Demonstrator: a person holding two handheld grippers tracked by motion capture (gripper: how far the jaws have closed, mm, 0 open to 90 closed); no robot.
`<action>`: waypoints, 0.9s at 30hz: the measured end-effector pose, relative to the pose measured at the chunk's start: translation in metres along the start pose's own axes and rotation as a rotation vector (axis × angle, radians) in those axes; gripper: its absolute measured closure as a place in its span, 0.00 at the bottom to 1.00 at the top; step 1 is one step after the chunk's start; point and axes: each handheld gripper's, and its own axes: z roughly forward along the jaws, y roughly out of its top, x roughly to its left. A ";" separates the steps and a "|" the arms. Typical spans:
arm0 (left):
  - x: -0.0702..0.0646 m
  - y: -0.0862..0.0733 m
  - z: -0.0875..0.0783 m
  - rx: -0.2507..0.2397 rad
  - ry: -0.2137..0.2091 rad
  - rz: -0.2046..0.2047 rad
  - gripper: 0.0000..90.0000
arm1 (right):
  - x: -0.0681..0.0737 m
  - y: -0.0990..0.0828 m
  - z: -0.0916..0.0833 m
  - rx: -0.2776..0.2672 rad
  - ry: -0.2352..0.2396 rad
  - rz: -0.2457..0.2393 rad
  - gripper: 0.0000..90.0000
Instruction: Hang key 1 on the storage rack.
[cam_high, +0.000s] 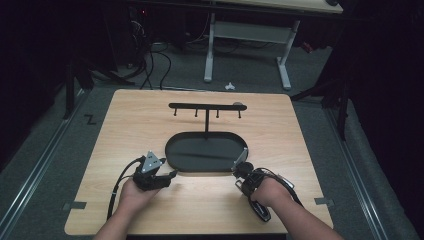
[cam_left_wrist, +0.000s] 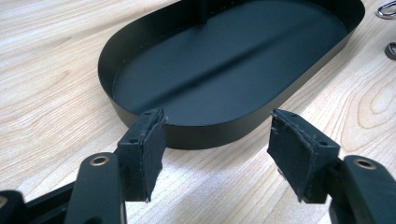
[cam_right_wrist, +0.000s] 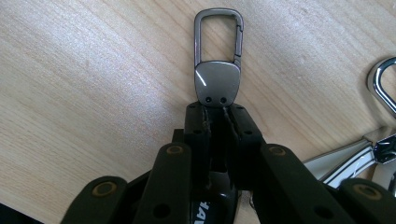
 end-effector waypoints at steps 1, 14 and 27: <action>0.000 0.000 0.000 -0.003 0.001 -0.001 0.41 | -0.001 -0.001 0.000 -0.012 0.001 -0.008 0.90; 0.000 -0.001 0.001 -0.003 0.000 0.005 0.41 | -0.010 -0.013 -0.017 -0.115 0.096 0.028 0.90; -0.003 -0.003 -0.002 -0.020 0.002 0.003 0.41 | -0.009 -0.025 -0.054 -0.192 0.090 0.012 0.89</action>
